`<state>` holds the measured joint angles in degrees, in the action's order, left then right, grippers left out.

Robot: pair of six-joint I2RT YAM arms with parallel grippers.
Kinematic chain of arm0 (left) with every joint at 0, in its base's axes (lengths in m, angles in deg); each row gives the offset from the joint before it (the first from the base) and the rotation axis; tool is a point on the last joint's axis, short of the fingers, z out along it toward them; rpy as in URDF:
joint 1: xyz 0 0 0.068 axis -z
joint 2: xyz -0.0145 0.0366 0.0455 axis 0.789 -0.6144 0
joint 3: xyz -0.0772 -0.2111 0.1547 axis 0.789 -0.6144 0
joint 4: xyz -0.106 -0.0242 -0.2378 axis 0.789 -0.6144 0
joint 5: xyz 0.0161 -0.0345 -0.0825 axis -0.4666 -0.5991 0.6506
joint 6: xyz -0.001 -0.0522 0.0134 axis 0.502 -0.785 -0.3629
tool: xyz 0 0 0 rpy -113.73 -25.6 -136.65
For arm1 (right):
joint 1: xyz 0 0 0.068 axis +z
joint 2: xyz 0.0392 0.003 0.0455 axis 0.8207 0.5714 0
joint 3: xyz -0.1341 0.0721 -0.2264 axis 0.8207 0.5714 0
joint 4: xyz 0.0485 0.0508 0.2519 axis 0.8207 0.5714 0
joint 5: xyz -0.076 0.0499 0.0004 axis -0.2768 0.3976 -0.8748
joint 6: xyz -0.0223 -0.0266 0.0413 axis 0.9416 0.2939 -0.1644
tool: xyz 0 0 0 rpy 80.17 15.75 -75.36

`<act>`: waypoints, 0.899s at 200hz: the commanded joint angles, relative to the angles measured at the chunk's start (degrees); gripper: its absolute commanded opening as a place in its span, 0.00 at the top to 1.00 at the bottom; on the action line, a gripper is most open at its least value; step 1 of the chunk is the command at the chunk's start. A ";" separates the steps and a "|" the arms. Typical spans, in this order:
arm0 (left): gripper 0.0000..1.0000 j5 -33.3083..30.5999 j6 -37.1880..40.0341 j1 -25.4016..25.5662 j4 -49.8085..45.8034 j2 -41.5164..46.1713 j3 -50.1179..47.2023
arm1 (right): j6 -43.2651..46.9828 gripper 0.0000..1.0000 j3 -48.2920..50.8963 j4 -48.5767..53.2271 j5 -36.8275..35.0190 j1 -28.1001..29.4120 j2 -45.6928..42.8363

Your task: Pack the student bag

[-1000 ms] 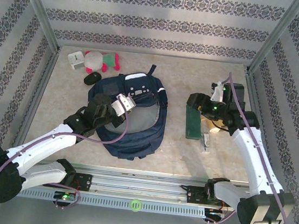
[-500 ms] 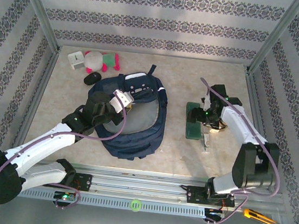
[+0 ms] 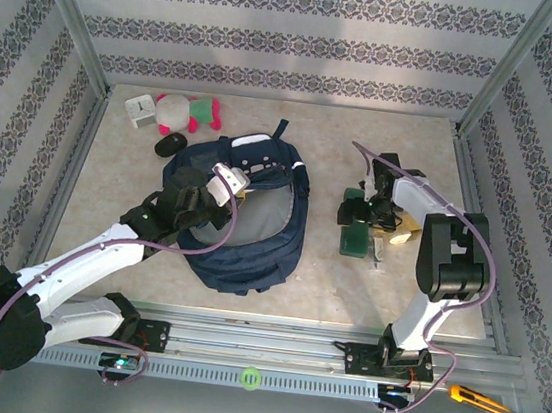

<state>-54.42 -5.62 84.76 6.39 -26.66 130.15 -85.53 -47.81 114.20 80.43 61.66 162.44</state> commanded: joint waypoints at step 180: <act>1.00 -2.61 -3.78 -1.24 5.03 3.47 1.07 | -15.43 0.10 0.23 1.65 -2.85 8.60 -6.21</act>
<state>-56.35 -6.95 84.21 6.41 -25.20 130.72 -95.58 -51.24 117.72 75.29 68.91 156.58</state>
